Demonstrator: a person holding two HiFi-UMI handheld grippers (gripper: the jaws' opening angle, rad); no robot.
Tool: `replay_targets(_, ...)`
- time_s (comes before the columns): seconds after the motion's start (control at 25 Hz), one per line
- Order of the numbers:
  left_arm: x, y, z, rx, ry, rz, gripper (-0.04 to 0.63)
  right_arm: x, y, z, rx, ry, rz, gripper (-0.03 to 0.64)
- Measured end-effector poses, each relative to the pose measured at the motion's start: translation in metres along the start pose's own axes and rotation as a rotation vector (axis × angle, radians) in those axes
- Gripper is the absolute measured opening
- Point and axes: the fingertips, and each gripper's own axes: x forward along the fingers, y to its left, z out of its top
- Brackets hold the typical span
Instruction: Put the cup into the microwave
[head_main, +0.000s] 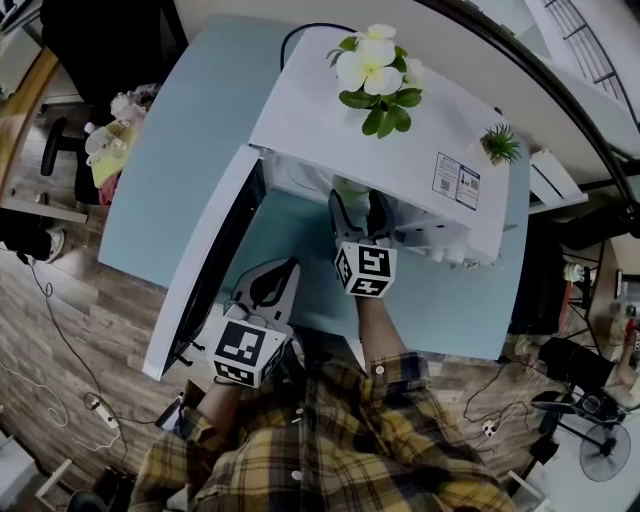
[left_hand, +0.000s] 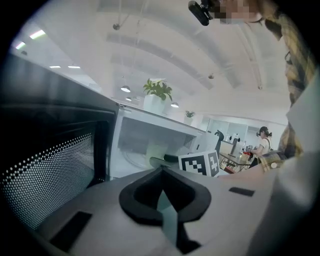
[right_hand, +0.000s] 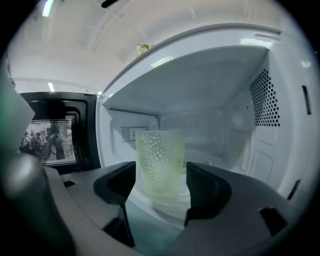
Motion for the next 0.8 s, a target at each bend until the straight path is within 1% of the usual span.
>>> replay_targets(0.2,0.0,-0.001,0.001,0.003,-0.004,-0.001,-0.009,-0.008,-0.001,-0.001,-0.001,0.008,-0.016,0.299)
replay_targets(0.24,-0.001,-0.002,0.001,0.003,-0.006,0.0,-0.011,-0.009,-0.001,-0.002,-0.005,0.009,-0.018,0.283)
replay_targets(0.32,-0.001,-0.002,0.001,0.004,-0.007,0.002,-0.011,-0.011,0.0,-0.003,-0.015,0.01,-0.023,0.23)
replay_targets(0.6,-0.006,-0.003,-0.001,0.002,-0.011,0.014,-0.011,-0.016,-0.002,-0.005,-0.033,0.019,-0.036,0.127)
replay_targets(0.64,-0.007,-0.003,0.0,0.002,-0.014,0.016,-0.011,-0.017,-0.002,-0.004,-0.039,0.02,-0.037,0.107)
replay_targets(0.68,-0.008,-0.003,0.001,0.002,-0.017,0.019,-0.011,-0.018,-0.003,-0.004,-0.045,0.019,-0.038,0.058)
replay_targets(0.72,-0.008,-0.003,0.001,0.003,-0.021,0.022,-0.009,-0.02,-0.004,-0.003,-0.051,0.017,-0.038,0.043)
replay_targets(0.8,-0.01,-0.002,0.004,0.006,-0.028,0.028,-0.011,-0.023,-0.005,0.0,-0.055,0.012,-0.033,0.038)
